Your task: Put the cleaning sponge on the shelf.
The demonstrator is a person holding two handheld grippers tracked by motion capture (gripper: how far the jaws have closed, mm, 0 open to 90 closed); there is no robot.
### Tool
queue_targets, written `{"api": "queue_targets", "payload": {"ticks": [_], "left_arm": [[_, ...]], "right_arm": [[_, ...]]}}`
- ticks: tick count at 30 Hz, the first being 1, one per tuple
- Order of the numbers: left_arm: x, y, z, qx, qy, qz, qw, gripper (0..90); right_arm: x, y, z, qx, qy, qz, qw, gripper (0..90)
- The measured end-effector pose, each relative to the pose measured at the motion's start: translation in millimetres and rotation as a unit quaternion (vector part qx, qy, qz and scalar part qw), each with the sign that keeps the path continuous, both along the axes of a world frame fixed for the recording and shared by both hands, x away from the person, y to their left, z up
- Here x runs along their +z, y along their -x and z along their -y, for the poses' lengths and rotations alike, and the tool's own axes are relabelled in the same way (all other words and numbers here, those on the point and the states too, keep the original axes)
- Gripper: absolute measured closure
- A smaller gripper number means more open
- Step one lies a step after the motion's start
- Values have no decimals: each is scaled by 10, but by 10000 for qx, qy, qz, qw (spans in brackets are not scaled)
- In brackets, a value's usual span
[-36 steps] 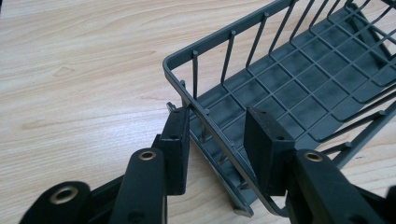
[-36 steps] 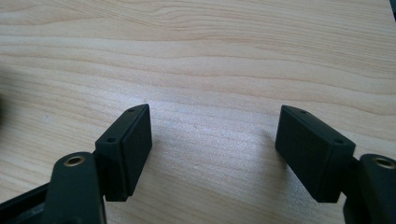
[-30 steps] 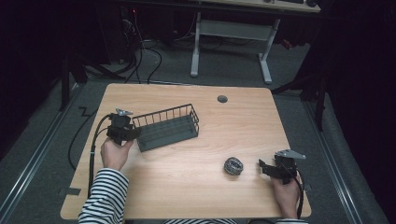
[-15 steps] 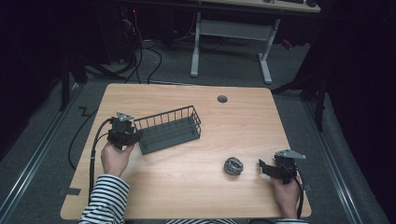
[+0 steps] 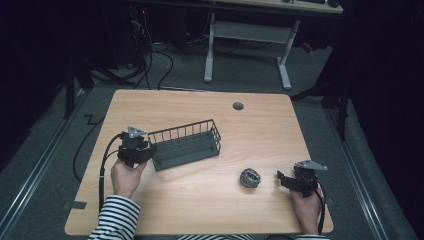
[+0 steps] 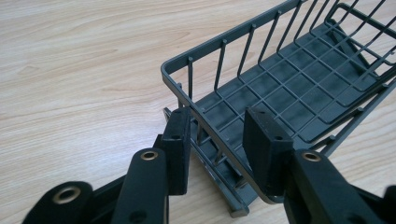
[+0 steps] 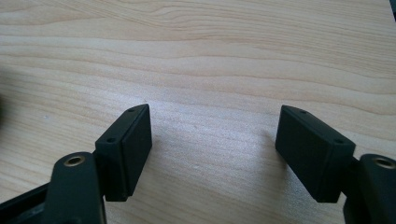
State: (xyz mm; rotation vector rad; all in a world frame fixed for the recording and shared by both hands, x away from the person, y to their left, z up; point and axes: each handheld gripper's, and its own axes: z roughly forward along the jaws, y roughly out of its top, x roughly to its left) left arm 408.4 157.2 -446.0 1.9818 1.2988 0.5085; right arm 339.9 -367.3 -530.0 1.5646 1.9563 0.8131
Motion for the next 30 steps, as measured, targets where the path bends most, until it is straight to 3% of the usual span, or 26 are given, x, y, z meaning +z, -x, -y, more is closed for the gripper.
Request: {"api": "queue_targets", "payload": {"ticks": [15,30], "left_arm": [[-14,191,187,-326,73,78,9994,632],[-22,227,323,-432,206,43,9988,629]], "right_arm": [[0,0,0,0,1,0,10000,273],[0,0,-1,-6,-3,-2,10000,273]]}}
